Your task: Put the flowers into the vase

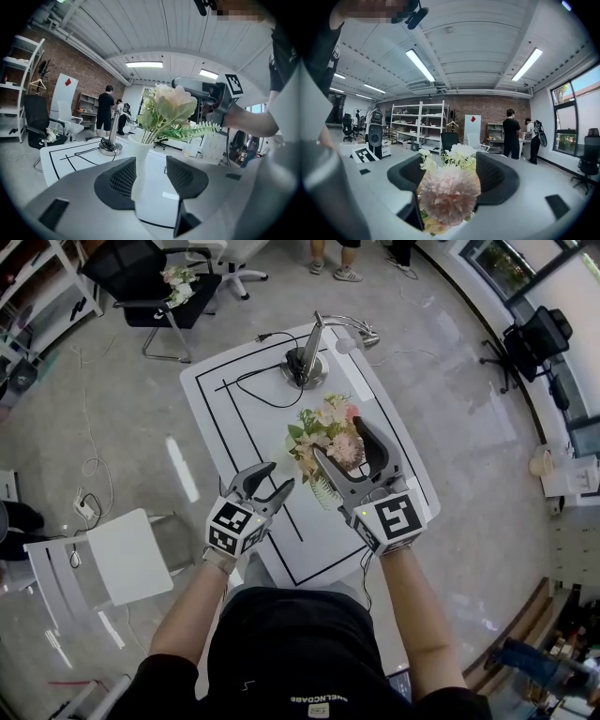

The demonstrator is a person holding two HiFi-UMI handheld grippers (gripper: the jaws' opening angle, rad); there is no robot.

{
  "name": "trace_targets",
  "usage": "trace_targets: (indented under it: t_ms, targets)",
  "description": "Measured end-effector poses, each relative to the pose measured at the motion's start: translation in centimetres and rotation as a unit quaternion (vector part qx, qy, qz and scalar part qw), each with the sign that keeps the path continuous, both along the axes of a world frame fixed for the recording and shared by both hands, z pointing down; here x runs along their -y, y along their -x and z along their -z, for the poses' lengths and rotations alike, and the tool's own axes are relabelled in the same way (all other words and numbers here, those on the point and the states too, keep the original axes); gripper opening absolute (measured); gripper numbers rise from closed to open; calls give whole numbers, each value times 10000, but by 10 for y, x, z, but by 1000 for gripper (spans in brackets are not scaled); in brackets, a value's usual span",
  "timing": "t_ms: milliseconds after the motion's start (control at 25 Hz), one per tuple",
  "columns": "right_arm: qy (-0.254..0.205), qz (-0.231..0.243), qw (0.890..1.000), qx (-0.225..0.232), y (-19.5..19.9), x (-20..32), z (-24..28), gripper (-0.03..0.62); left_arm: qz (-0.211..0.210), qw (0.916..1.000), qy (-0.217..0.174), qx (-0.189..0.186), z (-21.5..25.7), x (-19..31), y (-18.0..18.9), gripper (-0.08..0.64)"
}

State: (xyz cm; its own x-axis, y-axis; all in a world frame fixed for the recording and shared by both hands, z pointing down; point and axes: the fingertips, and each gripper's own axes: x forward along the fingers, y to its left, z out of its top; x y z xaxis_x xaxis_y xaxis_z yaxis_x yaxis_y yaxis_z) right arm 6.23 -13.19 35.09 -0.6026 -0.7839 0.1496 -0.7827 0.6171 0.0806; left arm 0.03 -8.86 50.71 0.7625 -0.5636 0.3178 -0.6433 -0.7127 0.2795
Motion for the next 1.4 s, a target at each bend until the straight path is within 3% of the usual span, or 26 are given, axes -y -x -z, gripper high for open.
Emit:
trace_targets:
  t_ms: [400, 880, 1200, 1400]
  targets:
    - [373, 374, 9965, -650, 21, 11, -13, 336, 36, 10000, -8, 91, -8, 18, 4, 184]
    - [322, 733, 9859, -1467, 31, 13, -8, 336, -111, 9999, -50, 81, -16, 40, -9, 204]
    - [249, 820, 9840, -1560, 34, 10, 2, 336, -118, 9999, -10, 38, -19, 39, -8, 202]
    - [389, 827, 9870, -1323, 34, 12, 7, 337, -122, 9999, -5, -6, -18, 39, -10, 202]
